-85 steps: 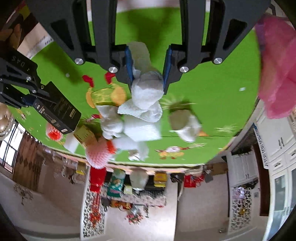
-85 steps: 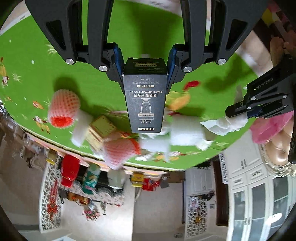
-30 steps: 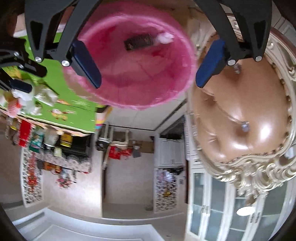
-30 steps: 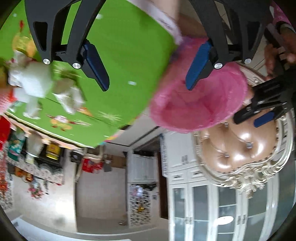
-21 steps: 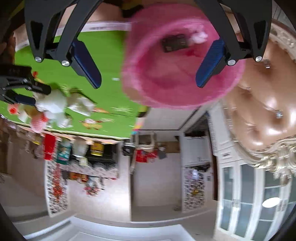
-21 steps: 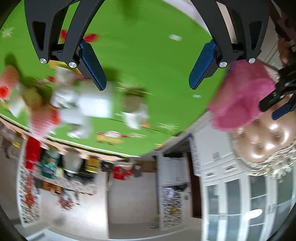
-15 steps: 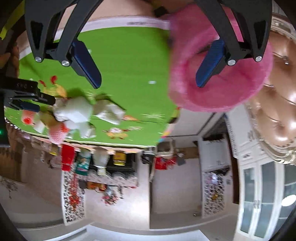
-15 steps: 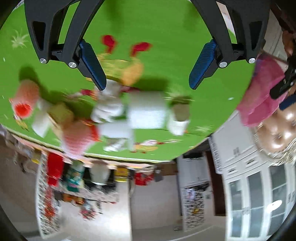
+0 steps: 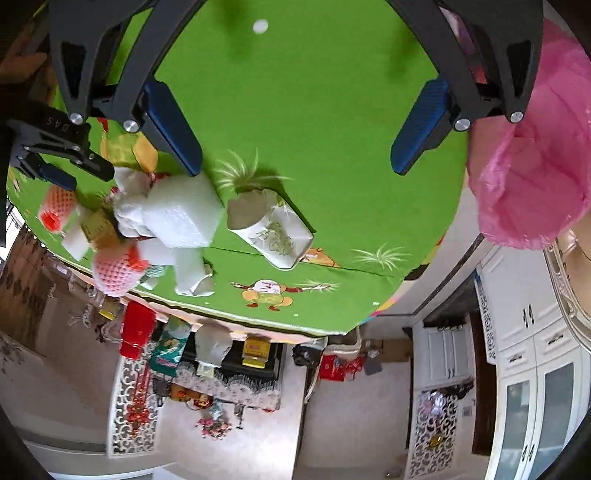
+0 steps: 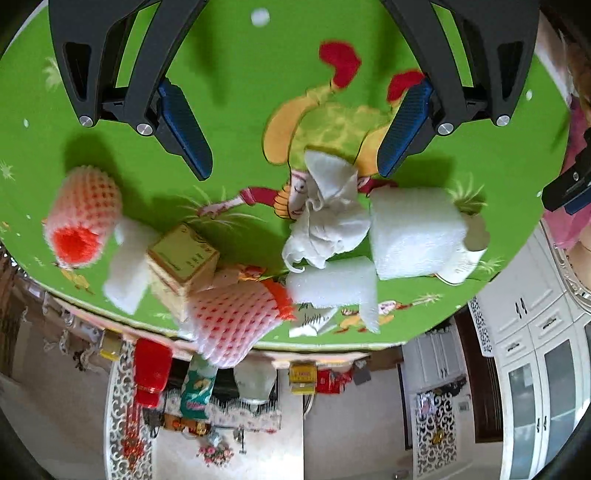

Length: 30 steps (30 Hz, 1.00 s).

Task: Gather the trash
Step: 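Grasp the white paper cup with the left tool while the right tool grasps a crumpled tissue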

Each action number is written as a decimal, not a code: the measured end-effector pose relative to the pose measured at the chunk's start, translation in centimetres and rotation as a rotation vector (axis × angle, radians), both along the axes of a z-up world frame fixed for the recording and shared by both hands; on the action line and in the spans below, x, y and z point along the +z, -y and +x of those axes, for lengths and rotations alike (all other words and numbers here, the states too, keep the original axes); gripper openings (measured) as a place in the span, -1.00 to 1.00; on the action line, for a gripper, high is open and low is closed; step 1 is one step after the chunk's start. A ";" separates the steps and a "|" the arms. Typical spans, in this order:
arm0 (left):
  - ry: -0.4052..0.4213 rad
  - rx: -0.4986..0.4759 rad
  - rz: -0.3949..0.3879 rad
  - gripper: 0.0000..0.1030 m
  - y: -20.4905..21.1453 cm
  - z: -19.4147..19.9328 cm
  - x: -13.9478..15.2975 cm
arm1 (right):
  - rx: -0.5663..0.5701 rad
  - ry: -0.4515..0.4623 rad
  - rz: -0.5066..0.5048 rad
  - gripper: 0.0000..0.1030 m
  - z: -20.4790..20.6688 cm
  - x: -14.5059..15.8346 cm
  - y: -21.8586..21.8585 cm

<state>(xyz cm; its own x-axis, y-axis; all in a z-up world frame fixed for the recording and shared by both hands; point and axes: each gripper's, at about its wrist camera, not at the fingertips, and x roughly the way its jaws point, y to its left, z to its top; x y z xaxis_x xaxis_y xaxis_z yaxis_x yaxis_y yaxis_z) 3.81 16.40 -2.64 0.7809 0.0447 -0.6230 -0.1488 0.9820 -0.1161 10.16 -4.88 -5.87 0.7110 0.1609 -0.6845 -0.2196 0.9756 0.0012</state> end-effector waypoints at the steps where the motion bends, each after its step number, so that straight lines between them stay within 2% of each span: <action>1: -0.010 0.019 -0.001 0.91 -0.1 0.6 -0.2 | 0.002 -0.010 0.002 0.65 0.8 -0.1 -0.3; 4: -0.028 0.031 -0.017 0.91 -0.4 1.3 -0.4 | 0.010 -0.029 -0.008 0.65 2.5 -0.1 -1.2; 9: -0.044 0.042 0.021 0.91 -0.1 2.4 -0.6 | 0.012 -0.064 -0.006 0.62 4.4 -0.6 -2.3; 12: -0.066 0.034 0.008 0.91 0.2 3.4 -1.0 | 0.024 -0.074 0.029 0.45 4.9 -0.6 -2.2; 13: -0.074 0.032 0.010 0.91 0.3 4.0 -1.1 | 0.029 -0.073 0.042 0.33 5.0 -0.5 -2.1; 14: -0.080 0.031 0.011 0.91 0.5 4.6 -1.1 | 0.036 -0.076 0.054 0.18 4.9 -0.6 -2.0; 15: -0.083 0.032 0.012 0.91 0.6 4.9 -1.2 | 0.054 -0.082 0.081 -0.13 4.9 -0.5 -1.9; 19: -0.104 0.058 0.010 0.91 1.2 7.4 -1.3 | 0.042 -0.041 0.164 -0.20 4.6 0.1 -0.6; 24: -0.119 0.107 0.021 0.90 1.5 10.4 -1.8 | -0.008 -0.031 0.231 -0.21 4.6 0.1 0.9; 25: -0.126 0.117 0.039 0.88 1.7 11.1 -2.0 | -0.015 -0.034 0.243 -0.21 4.7 0.1 1.2; 27: -0.143 0.122 0.049 0.68 1.9 12.1 -2.7 | -0.029 -0.045 0.268 -0.21 4.9 -0.1 1.6; 30: -0.162 0.096 -0.034 0.41 1.4 12.4 -3.3 | -0.033 -0.055 0.275 -0.21 5.2 -0.2 1.7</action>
